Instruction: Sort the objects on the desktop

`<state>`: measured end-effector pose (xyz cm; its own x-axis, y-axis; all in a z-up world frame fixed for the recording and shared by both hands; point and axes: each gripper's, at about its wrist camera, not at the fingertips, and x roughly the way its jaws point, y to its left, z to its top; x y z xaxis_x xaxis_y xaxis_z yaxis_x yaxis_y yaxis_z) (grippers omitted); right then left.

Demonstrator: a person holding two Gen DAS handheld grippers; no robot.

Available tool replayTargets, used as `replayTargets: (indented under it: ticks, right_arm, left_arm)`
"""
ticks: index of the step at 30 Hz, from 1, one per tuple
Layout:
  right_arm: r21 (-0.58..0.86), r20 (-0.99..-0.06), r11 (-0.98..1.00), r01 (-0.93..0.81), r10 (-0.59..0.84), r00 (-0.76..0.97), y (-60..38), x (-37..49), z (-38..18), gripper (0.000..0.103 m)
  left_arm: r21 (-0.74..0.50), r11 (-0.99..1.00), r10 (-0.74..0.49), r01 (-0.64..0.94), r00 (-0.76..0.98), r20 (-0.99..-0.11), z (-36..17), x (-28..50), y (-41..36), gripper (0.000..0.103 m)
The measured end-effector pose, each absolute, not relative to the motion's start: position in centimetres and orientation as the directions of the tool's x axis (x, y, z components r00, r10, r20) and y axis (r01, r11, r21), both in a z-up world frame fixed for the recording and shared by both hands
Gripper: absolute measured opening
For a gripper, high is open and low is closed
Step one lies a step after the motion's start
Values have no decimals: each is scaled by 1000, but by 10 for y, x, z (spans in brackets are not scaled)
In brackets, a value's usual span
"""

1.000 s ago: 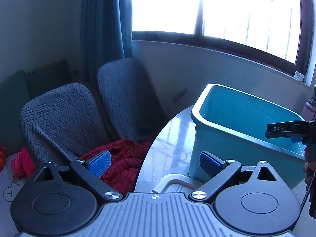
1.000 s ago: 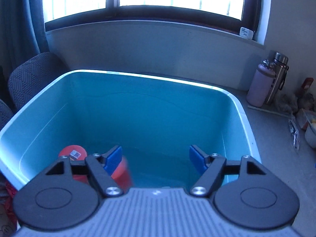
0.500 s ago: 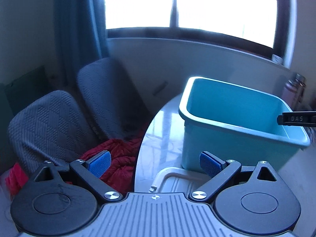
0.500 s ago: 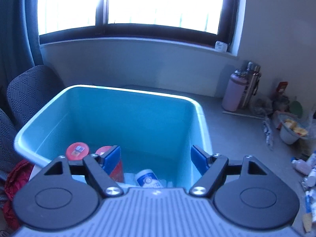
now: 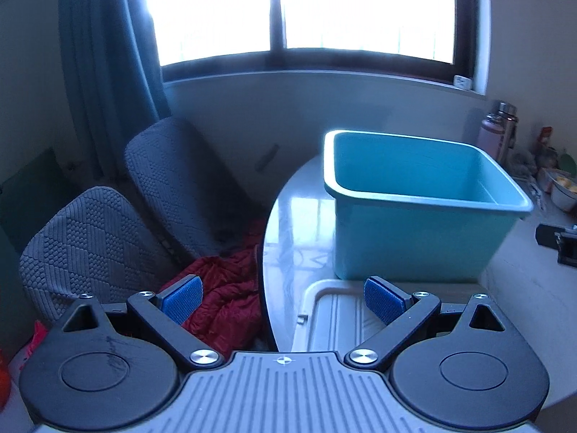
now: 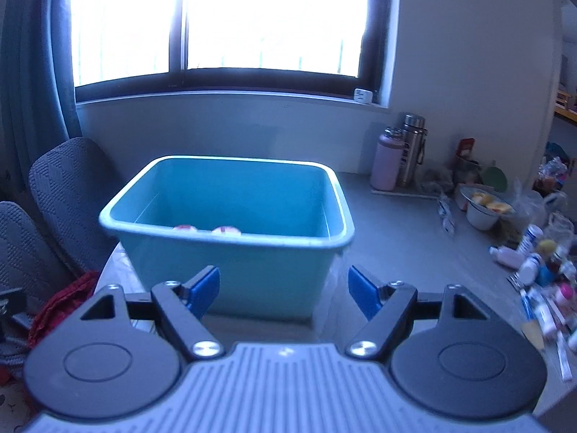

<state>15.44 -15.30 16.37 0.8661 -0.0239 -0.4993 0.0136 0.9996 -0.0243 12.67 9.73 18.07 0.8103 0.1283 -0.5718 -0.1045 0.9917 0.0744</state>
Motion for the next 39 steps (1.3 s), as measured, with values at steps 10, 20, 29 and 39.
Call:
replayTargets:
  ticks: [10,20,29,39]
  right_arm:
    - [-15,-506,998,58,-57,861,-150,73,144,78]
    - [6,-562,996,84,-66,824,-148,0,114,78]
    - [7,-607,996,86,-64,792,-144,-40,102,78]
    - [27,-632,995,91,-53,773,-142,-61,84,78]
  left_arm:
    - [70,998,43,-4,820,-571,160,65,94,98]
    - [81,995,7,51,804,-595,127,3,94,98]
    - [99,991,0,86,755,-656,101,-26,95,98]
    - [113,989,9,96,723,-691,86,-45,96,98]
